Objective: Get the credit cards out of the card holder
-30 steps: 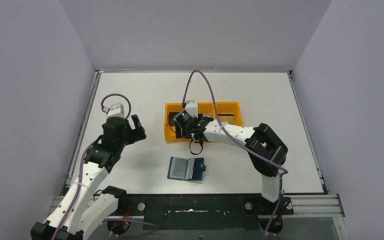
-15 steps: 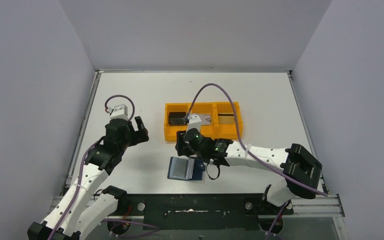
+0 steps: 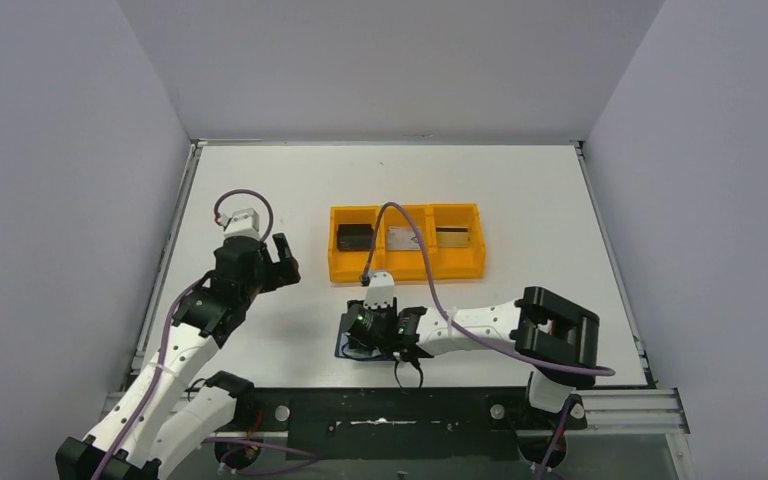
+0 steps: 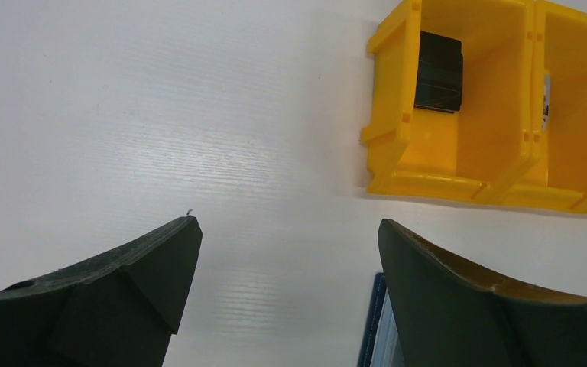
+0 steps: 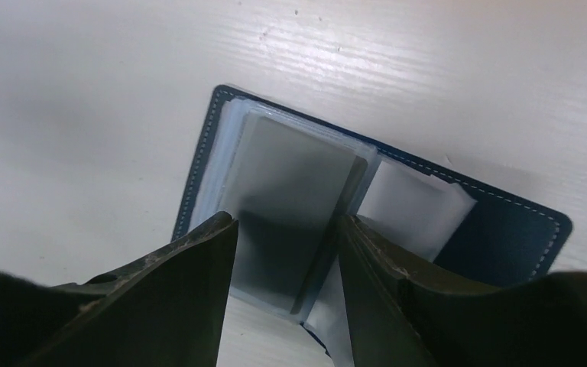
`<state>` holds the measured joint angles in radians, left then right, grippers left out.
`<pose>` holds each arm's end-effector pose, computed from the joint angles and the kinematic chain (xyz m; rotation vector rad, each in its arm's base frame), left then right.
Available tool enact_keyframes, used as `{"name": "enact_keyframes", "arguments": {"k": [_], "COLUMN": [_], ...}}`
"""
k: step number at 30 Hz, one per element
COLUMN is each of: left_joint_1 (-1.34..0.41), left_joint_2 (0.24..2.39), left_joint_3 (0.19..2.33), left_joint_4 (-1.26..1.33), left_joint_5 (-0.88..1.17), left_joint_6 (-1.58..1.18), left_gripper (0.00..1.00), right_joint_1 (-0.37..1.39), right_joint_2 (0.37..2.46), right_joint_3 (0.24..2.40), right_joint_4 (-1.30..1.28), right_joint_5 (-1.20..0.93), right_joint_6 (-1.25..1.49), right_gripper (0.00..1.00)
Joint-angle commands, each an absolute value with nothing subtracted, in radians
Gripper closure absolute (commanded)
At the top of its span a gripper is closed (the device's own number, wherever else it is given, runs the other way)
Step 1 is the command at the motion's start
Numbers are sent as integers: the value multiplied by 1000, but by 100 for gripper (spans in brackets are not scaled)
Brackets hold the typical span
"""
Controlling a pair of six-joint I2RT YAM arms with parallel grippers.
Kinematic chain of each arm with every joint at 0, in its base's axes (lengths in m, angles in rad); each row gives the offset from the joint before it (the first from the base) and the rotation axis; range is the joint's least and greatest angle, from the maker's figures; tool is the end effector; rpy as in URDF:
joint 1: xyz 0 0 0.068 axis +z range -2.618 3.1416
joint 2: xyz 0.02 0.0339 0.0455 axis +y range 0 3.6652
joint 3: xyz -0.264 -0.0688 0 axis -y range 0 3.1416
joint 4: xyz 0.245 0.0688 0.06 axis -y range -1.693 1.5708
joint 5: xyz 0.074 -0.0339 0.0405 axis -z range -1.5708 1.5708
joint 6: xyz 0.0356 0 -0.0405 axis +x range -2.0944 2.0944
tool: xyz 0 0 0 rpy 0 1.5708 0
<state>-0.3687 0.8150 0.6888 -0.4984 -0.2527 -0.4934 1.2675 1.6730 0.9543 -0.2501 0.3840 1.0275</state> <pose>0.1688 -0.0557 0.2709 -0.2768 2.1630 -0.2143 0.1117 0.3123 0.1718 -0.1499 2.5065 0.5093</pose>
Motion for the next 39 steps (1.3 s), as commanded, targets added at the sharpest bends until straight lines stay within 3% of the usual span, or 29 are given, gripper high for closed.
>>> {"name": "enact_keyframes", "arguments": {"k": [1, 5, 9, 15, 19, 24, 33, 39], "left_joint_1": [-392, -390, -389, -415, -430, -445, -440, -437], "left_joint_2": [820, 814, 794, 744, 771, 825, 890, 886], "left_joint_3": [693, 697, 713, 694, 698, 703, 713, 717], "left_joint_4": [-470, -467, -495, -505, -511, -499, -487, -478], "left_joint_5": [-271, -278, -327, -371, -354, -345, -304, -231], "left_joint_6": [-503, -500, -500, -523, -523, -506, -493, -484], "left_gripper": [12, 12, 12, 12, 12, 12, 13, 13], "right_joint_1": [1293, 1326, 1341, 1336, 1321, 1284, 1238, 1152], "right_joint_2": [1761, 1869, 1876, 1802, 1791, 1796, 1709, 1598], "right_joint_3": [1032, 1100, 1067, 1004, 1010, 1002, 922, 738], "right_joint_4": [-256, -397, -454, -315, -254, -194, -121, 193], "right_joint_5": [423, 500, 547, 545, 530, 455, 420, 192], "right_joint_6": [1079, 1116, 1130, 1008, 952, 911, 866, 801], "right_gripper": [48, 49, 57, 74, 78, 97, 100, 100]}}
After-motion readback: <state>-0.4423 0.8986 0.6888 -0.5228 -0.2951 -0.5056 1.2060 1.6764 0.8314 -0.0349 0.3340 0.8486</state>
